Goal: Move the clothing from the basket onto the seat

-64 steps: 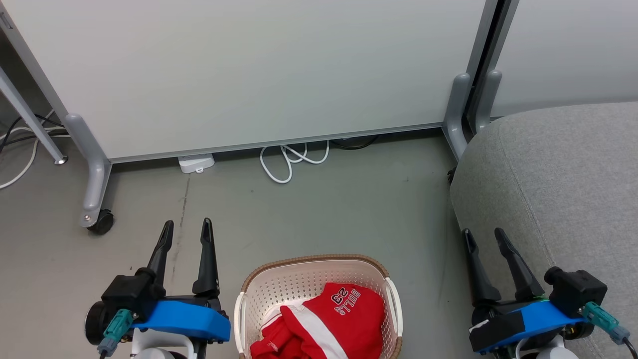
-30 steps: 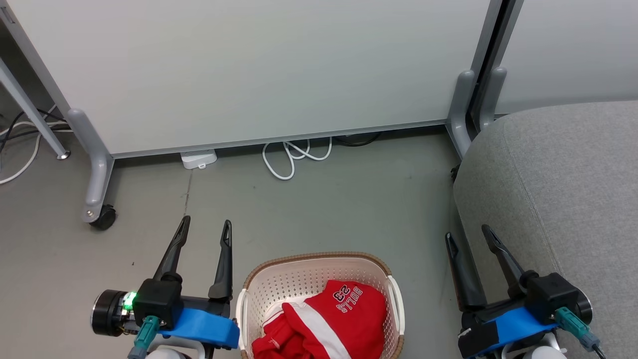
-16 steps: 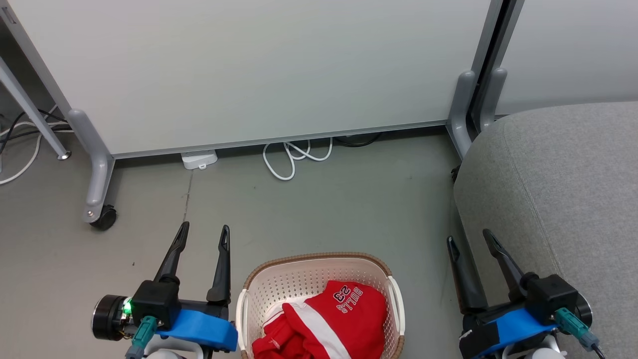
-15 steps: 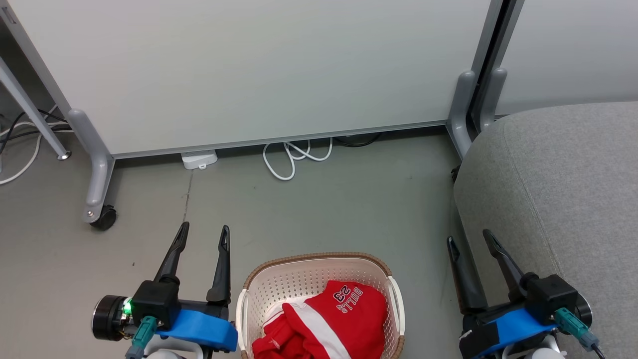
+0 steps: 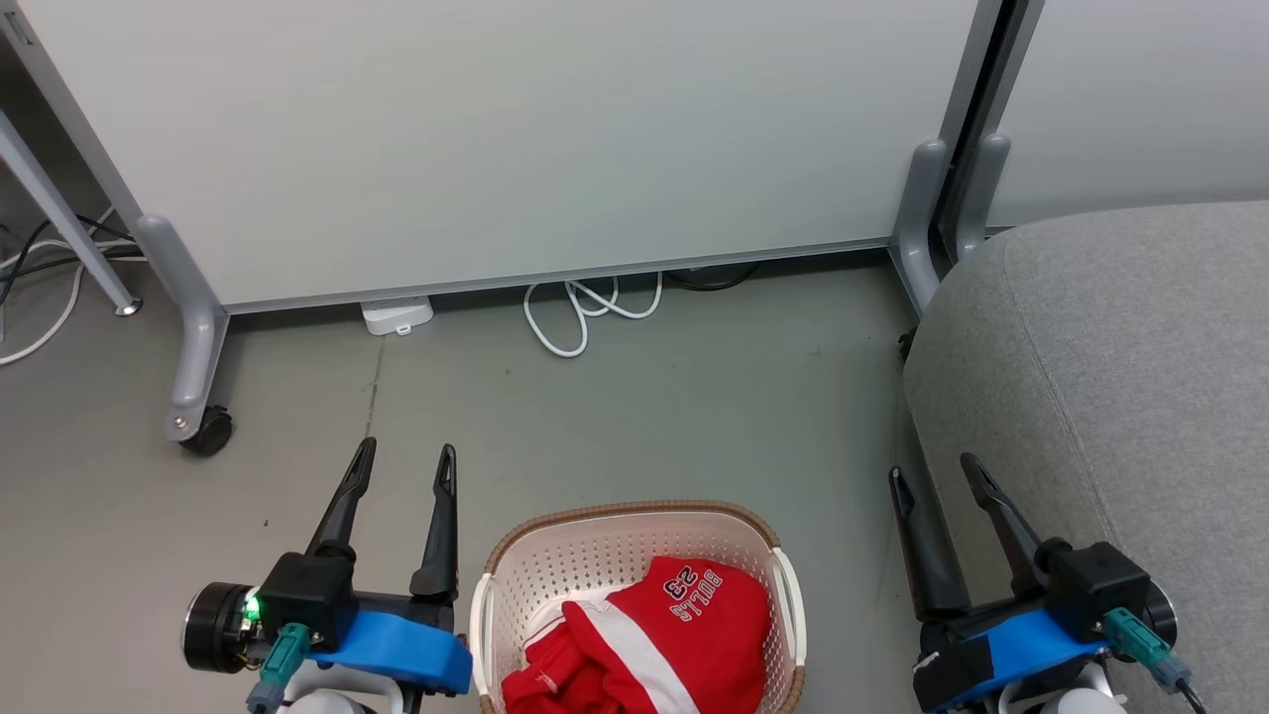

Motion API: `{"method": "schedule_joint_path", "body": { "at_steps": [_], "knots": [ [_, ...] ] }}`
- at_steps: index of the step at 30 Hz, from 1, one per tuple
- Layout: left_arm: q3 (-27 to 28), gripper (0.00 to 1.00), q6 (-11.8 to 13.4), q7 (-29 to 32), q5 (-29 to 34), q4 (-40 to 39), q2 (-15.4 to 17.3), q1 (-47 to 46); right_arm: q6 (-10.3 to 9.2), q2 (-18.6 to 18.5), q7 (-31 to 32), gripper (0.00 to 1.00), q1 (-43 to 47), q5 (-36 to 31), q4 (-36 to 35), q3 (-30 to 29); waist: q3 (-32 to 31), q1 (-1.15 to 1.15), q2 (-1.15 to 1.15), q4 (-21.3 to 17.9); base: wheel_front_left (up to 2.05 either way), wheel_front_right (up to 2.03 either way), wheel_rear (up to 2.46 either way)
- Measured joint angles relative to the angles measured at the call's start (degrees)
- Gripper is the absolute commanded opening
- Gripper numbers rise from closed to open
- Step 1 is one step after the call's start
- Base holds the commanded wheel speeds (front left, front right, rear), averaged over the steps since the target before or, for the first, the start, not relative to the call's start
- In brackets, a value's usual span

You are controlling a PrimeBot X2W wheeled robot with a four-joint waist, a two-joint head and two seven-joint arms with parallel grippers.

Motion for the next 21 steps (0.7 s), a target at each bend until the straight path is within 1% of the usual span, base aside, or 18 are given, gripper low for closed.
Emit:
{"method": "schedule_joint_path", "body": {
  "at_steps": [6, 12, 17, 21],
  "knots": [
    [-0.33, 1.00, -0.13, 0.00, -0.16, 0.54, 0.00, -0.73, 0.00, -0.01, 0.00, 1.00, -0.09, 0.00, -0.08, 0.01, 0.51, 0.00, 0.00, -0.29, 0.00, 0.00, 0.00],
    [-2.26, 1.00, -0.80, -0.01, 0.22, 2.88, 0.07, -4.02, 0.00, -0.01, 0.00, 1.00, -0.94, -0.08, -0.48, 0.09, 1.97, 0.00, 0.00, -1.00, 0.00, 0.00, 0.00],
    [-5.09, 1.00, -1.11, -0.07, 0.40, 6.38, 1.33, -8.05, 0.00, -0.01, -0.01, 1.00, -2.49, -0.29, -0.82, 0.29, 4.00, 0.00, 0.00, -2.29, 0.00, 0.00, 0.00],
    [-8.93, 1.00, -1.13, -0.07, -0.51, 9.26, 2.77, -11.90, 0.00, -0.02, -0.01, 1.00, -3.66, -0.30, -1.37, 0.29, 6.22, 0.00, 0.00, -3.79, 0.00, 0.00, 0.00]
  ]
}}
